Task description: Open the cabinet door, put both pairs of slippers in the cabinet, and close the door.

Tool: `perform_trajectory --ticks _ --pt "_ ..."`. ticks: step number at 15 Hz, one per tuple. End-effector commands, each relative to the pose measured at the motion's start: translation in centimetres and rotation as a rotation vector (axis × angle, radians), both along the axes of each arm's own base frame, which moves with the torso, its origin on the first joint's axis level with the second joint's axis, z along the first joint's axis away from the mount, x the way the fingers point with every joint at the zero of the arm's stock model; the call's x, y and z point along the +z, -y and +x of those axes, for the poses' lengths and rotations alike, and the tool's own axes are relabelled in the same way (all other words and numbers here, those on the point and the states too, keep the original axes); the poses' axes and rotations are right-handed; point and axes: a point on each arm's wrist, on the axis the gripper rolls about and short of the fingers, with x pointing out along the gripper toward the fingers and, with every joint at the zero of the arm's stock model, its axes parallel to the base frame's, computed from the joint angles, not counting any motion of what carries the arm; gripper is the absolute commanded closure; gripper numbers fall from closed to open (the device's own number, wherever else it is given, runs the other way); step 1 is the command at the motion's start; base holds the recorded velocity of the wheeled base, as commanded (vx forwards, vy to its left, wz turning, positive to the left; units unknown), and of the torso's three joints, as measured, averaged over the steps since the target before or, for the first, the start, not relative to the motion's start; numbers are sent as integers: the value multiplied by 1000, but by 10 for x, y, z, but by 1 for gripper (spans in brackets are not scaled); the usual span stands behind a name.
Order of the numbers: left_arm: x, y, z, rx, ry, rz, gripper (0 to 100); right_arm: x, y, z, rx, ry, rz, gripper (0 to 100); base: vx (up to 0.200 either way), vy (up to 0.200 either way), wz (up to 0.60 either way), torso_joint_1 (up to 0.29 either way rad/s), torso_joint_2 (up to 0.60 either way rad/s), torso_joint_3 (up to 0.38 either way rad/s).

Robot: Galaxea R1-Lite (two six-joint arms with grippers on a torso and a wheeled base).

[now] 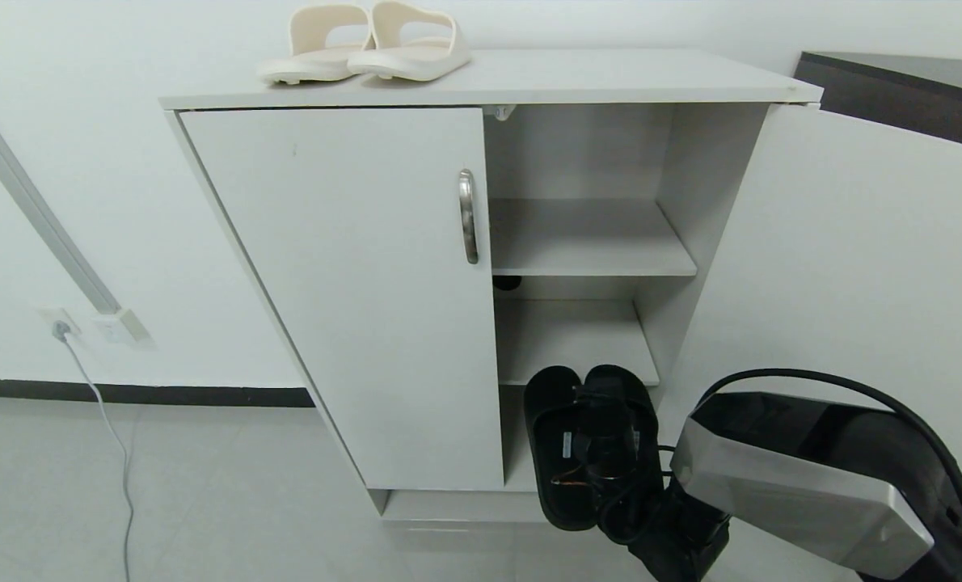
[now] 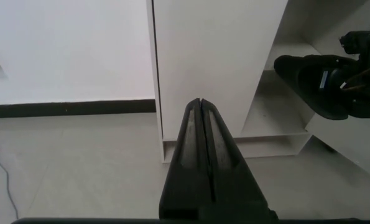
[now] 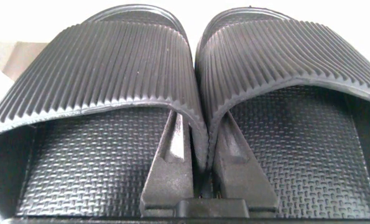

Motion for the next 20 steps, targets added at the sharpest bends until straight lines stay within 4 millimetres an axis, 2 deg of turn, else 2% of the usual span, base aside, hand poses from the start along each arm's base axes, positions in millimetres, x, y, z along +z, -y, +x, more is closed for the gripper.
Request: perform_trajectory --ticks 1,6,11,13,17,20 --pt "0 0 0 0 -1 0 100 0 0 0 -1 1 -2 100 200 0 0 2 2 -2" --pt "0 0 0 4 -2 -2 100 -3 1 0 -2 -7 -10 100 200 0 0 5 2 2" --pt "0 0 0 20 -2 -3 100 -9 -2 13 -1 7 -22 100 0 0 0 0 0 0" --pt "0 0 0 20 -2 -3 100 -9 -1 25 -12 25 -13 100 0 0 0 0 0 0" --pt "0 0 0 20 -2 -3 100 3 4 50 -36 27 -7 100 0 0 0 0 0 0" --pt "0 0 0 20 -2 -3 100 10 1 59 -22 26 -2 100 0 0 0 0 0 0"
